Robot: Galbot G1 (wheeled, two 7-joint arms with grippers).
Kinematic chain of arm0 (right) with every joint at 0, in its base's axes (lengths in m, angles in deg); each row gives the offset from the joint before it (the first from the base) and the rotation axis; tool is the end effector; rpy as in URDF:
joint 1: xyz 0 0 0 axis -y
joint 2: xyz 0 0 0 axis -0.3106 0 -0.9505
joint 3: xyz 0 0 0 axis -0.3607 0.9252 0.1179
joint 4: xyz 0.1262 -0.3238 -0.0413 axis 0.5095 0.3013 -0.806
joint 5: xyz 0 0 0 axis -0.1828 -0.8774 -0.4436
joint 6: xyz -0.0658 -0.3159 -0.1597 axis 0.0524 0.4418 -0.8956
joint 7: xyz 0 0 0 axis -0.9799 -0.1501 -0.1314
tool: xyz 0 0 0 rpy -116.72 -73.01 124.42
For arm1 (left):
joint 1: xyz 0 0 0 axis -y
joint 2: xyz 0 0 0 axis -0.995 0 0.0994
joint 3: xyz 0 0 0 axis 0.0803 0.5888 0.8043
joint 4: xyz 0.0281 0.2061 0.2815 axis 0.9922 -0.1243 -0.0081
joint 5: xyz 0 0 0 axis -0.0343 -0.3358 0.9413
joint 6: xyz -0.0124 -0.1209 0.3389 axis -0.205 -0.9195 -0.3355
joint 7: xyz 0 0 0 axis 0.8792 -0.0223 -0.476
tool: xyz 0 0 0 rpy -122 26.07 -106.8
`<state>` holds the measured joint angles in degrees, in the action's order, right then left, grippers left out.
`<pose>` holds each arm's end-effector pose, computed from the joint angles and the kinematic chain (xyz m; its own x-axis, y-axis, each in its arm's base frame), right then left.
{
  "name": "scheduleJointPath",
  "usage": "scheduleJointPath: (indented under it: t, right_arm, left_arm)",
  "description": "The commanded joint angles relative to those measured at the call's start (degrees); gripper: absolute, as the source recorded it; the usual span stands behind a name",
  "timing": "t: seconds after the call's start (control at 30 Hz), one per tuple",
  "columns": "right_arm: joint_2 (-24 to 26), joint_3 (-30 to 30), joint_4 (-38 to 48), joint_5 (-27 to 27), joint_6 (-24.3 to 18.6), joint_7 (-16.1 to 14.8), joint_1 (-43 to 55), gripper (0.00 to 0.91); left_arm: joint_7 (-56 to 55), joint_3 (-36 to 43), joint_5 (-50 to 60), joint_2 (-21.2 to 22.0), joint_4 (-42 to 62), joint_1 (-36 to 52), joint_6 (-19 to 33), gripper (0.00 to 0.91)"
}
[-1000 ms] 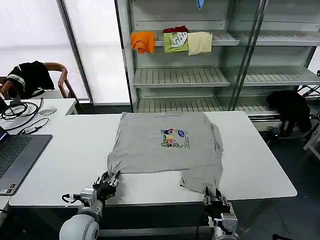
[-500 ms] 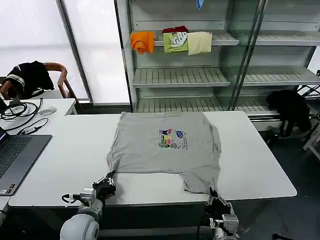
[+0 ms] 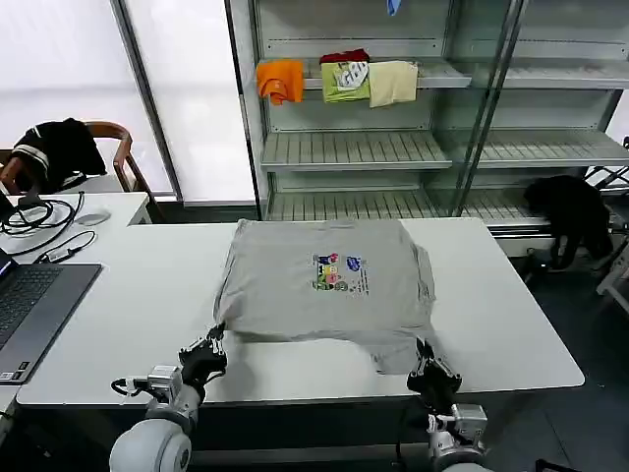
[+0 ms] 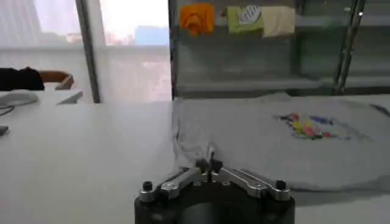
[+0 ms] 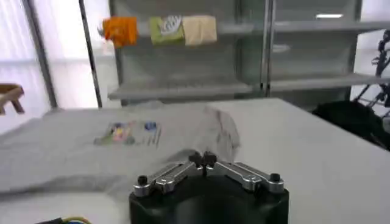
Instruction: Fold and organize the clothes.
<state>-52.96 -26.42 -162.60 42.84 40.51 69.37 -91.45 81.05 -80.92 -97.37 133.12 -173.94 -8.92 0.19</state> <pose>0.2206 0.0184 -0.2378 -0.9926 0.0141 0.1209 0.0188 0.9991 0.0381 0.2630 0.0329 -0.2539 -0.9614 0.0790 0.2636 0.0759 0.9969 -0.0219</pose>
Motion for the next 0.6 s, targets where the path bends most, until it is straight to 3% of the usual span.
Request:
scheduleJointPath:
  t: [0.03, 0.43, 0.6]
  right_arm:
    - [-0.6, -0.7, 4.8, -0.2, -1.2, -2.2, 9.7, 0.000]
    - [-2.6, -0.1, 21.3, 2.0, 1.4, -3.4, 29.5, 0.000]
    - [-3.5, 0.4, 27.8, 2.0, 2.3, -4.0, 35.4, 0.000]
  left_arm:
    - [-0.4, -0.2, -2.4, -0.1, -1.2, 3.4, 1.1, 0.010]
    - [-1.4, 2.3, -3.3, -0.3, 7.8, 15.1, -0.3, 0.010]
    - [-2.1, 1.9, -5.6, -0.4, 16.2, 21.9, -0.3, 0.010]
